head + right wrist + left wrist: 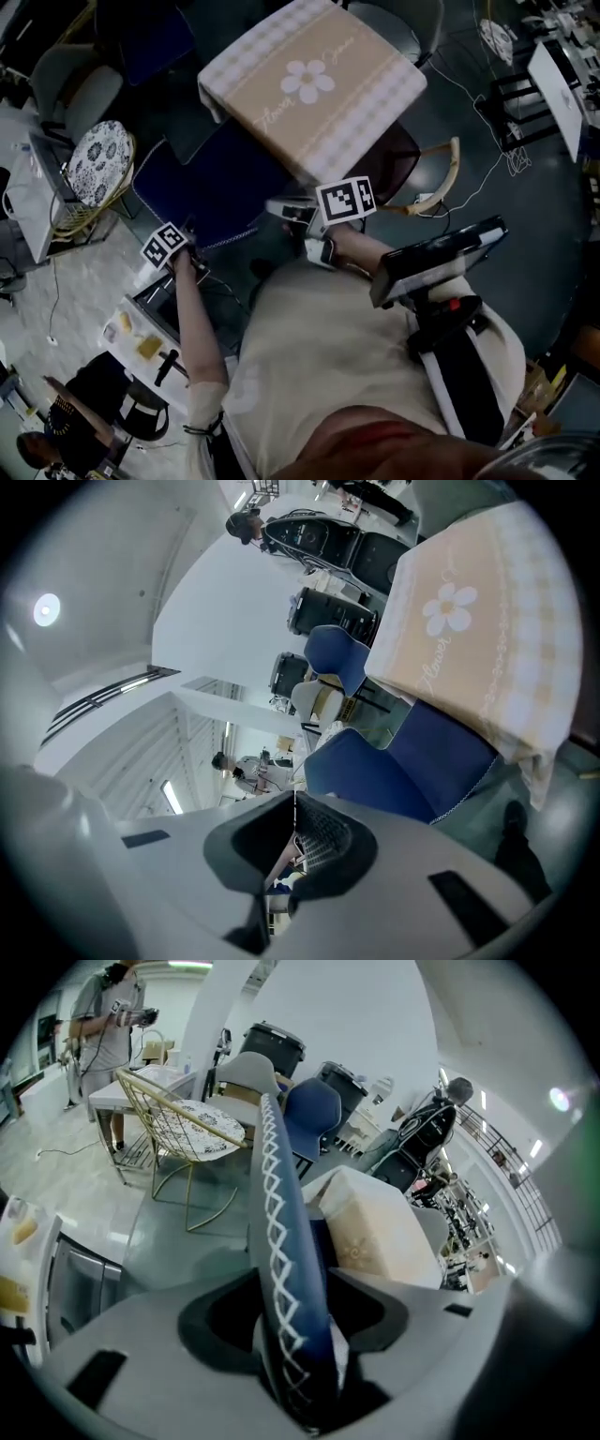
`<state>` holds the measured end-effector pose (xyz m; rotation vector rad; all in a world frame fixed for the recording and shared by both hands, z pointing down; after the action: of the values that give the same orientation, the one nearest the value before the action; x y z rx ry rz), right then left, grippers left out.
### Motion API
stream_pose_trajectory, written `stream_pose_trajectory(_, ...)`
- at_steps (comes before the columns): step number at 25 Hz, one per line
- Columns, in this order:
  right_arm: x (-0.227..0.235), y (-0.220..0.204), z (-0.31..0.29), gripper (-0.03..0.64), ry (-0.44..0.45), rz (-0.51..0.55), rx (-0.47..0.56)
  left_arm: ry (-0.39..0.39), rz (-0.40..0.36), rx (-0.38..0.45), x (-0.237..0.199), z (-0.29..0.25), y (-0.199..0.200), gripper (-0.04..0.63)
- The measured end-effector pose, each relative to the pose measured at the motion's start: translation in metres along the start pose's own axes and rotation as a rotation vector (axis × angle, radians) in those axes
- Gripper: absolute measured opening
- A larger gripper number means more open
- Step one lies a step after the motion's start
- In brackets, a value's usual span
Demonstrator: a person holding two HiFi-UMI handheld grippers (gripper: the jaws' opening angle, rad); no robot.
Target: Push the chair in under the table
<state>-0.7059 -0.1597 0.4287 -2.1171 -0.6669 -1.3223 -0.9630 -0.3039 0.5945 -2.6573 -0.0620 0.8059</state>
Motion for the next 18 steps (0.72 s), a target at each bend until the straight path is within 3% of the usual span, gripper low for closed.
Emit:
stream_pose_trajectory(3, 0.0, 0.015, 0.007, 0.012, 0.008, 0.015, -0.008, 0.04, -0.018, 0.01, 0.01, 0.006, 0.001, 0.204)
stream_pose_trajectory(8, -0.001, 0.026, 0.024, 0.012, 0.053, 0.032, -0.02, 0.151, -0.125, -0.024, 0.022, 0.017, -0.004, 0.202)
stream_pose_trajectory(14, 0.002, 0.041, 0.038, 0.012, 0.079, 0.123, -0.061, 0.228, -0.147, 0.069, 0.04, 0.037, -0.009, 0.202)
stream_pose_trajectory(18, 0.004, 0.047, 0.032, 0.012, 0.086, 0.131, -0.045, 0.294, -0.275, 0.051, 0.045, 0.038, -0.005, 0.202)
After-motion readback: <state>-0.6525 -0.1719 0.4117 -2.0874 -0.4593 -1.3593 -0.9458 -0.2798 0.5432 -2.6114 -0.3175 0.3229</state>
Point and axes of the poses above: the fingertips, and each gripper's own axes: z backward along the fingers, x to its right, y out of its top, the point moved 4 cm from there along z, backward along the fingers, and after that the axes turned 6 degrees about -y, right-handed, at the moved point
